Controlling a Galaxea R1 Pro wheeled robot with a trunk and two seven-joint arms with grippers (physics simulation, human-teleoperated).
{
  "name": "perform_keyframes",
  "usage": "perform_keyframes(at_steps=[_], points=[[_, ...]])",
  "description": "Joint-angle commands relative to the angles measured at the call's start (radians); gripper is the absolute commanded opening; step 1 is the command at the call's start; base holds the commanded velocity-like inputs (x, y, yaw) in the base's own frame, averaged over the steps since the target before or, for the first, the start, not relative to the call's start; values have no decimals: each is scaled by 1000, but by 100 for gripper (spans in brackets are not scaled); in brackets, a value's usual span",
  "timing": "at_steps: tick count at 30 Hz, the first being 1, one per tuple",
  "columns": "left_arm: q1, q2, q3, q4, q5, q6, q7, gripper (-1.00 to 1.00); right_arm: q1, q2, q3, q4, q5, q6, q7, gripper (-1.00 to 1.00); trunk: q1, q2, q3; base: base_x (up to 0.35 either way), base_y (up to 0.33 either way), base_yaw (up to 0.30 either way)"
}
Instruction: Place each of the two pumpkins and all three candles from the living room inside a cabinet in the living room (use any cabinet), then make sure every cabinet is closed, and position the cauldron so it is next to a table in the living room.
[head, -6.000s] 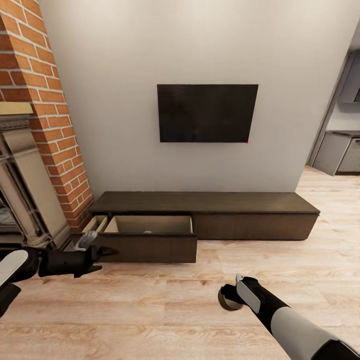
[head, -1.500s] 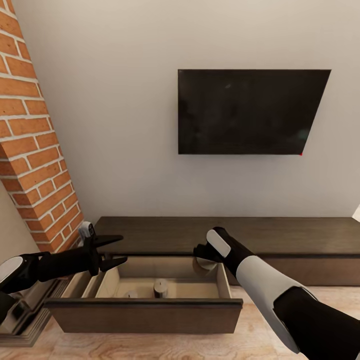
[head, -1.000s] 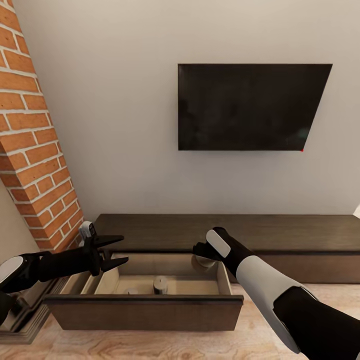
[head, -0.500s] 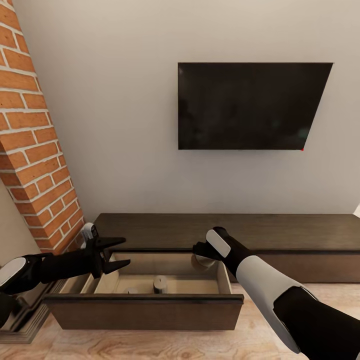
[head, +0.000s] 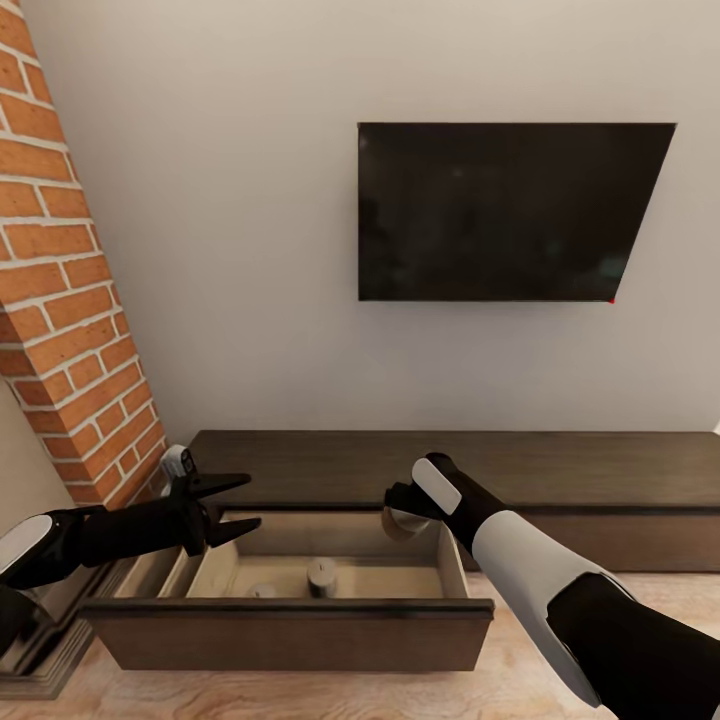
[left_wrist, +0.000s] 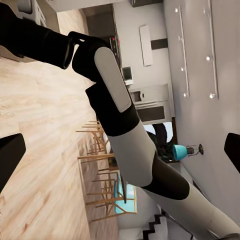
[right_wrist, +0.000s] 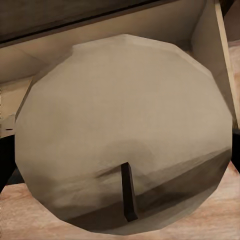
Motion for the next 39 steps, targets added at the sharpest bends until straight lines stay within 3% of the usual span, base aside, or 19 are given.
perform_keyframes(at_steps=[1,21,39], points=[[-1,1,-2,0,5,1,1,100,-1,-1,7,-1,-12,0,-10,-100,0,-1,-1,87,152,0],[-1,1,-1,1,5,1,-4,100,-1,-1,8,-2,-12,-1,12,-100,0,-1,-1,61,64,0],[-1,1,-1,1,5,1,-7,100,-1,-1,8,1,-12,-1,13,-100,69,-127,-57,0,0,0]])
